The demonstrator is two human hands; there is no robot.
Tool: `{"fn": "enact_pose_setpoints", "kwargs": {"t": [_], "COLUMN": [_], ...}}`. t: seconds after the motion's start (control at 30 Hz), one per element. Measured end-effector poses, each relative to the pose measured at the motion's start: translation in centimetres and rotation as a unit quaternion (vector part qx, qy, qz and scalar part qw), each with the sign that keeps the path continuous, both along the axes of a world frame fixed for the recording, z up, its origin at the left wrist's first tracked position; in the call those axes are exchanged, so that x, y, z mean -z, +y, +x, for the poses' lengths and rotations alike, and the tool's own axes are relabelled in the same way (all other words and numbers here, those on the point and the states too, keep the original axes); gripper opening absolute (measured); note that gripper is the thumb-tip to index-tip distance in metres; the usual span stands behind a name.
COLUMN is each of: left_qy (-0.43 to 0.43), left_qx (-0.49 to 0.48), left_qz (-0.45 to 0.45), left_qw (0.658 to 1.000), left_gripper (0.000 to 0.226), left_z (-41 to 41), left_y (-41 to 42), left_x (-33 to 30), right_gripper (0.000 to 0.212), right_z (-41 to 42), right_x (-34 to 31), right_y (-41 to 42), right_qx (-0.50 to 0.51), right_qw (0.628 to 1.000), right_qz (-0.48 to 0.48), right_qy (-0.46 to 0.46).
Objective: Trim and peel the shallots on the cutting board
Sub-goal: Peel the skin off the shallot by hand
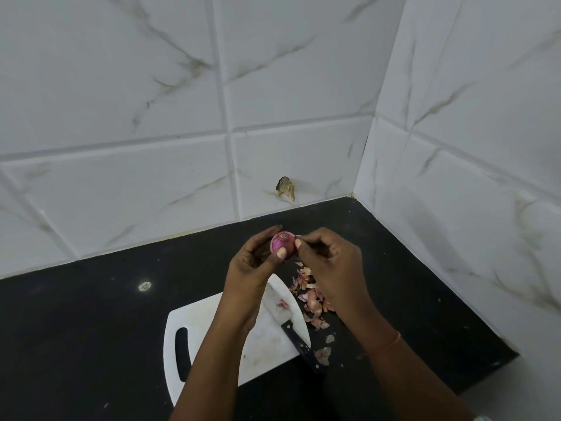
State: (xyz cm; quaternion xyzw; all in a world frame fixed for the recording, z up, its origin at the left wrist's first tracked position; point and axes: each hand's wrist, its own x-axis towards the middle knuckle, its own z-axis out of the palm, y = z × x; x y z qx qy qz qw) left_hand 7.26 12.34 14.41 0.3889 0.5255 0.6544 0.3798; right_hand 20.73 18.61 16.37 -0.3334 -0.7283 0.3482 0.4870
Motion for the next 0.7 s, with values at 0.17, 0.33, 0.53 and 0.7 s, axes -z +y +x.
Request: {"fn": "enact_pose_setpoints", "kwargs": {"t": [0.17,0.33,0.53,0.7], "left_qy": [-0.016,-0.021,-0.048,-0.01], "left_qx": [-0.009,0.006,0.0,-0.02], "left_qz": [0.003,0.006,0.013,0.012], "left_qw": [1.0,1.0,0.999,1.0], "left_gripper": [0.038,0.038,0.045,0.039], "left_z": [-0.1,-0.3,-0.1,-0.1], "left_y": [-0.1,-0.6,-1.4,-2.0], "left_x": [0.0,-0.1,0.3,0.1], "right_gripper": [0.004,0.007,0.014,0.007], "right_z": [-0.2,-0.3,-0.1,-0.5], "right_x": [-0.1,-0.1,0.7,1.5], "right_y": [-0.1,-0.4,-1.5,-1.9], "right_qx": [0.015,0.004,-0.038,0.01], "right_qw": [1.0,0.998,0.998,1.0], "right_qz": [-0.013,-0.054,-0.059,0.025], "right_qy": [-0.014,-0.017,-0.002,-0.016]}}
